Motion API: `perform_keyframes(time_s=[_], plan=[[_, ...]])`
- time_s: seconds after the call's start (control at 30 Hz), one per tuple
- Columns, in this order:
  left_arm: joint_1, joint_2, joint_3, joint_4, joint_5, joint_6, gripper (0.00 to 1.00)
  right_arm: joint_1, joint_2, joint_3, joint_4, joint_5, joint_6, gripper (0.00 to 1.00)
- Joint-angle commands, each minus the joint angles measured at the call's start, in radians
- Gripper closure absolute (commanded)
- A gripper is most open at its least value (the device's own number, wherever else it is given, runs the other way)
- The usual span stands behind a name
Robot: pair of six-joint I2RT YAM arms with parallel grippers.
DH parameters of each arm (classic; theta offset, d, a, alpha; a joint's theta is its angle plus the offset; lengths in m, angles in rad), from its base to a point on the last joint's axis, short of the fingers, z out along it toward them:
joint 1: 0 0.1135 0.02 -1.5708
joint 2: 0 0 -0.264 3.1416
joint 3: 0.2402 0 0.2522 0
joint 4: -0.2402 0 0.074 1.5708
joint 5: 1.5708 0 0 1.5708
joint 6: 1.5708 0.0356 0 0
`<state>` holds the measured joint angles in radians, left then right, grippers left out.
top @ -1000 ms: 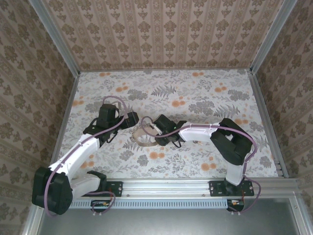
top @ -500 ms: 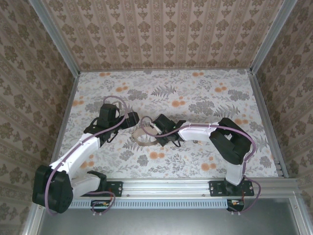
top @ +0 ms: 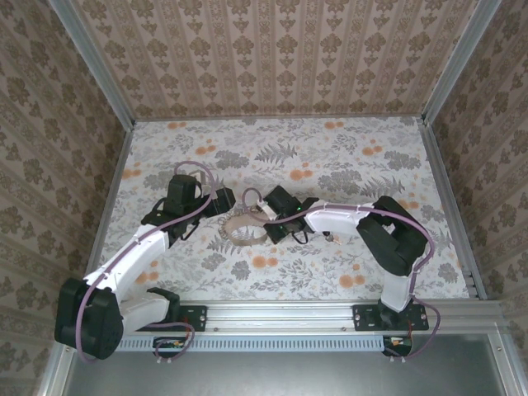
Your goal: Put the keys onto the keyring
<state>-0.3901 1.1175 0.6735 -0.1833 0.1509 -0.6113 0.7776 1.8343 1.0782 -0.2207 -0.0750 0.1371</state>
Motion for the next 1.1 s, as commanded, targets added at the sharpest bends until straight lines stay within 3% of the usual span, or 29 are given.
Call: perform_keyframes(time_s=[0.0, 0.47, 1.07], plan=[[0.006, -0.01, 0.004, 0.019, 0.016, -0.018, 0.0, -0.037, -0.072, 0.004, 0.001, -0.128, 0.051, 1.0], [-0.008, -0.024, 0.029, 0.018, 0.042, 0.004, 0.0, -0.155, -0.161, -0.044, 0.128, -0.379, 0.188, 1.0], [-0.023, -0.007, 0.031, 0.025, 0.039, 0.014, 0.0, -0.134, -0.078, -0.112, 0.135, -0.322, 0.187, 1.0]])
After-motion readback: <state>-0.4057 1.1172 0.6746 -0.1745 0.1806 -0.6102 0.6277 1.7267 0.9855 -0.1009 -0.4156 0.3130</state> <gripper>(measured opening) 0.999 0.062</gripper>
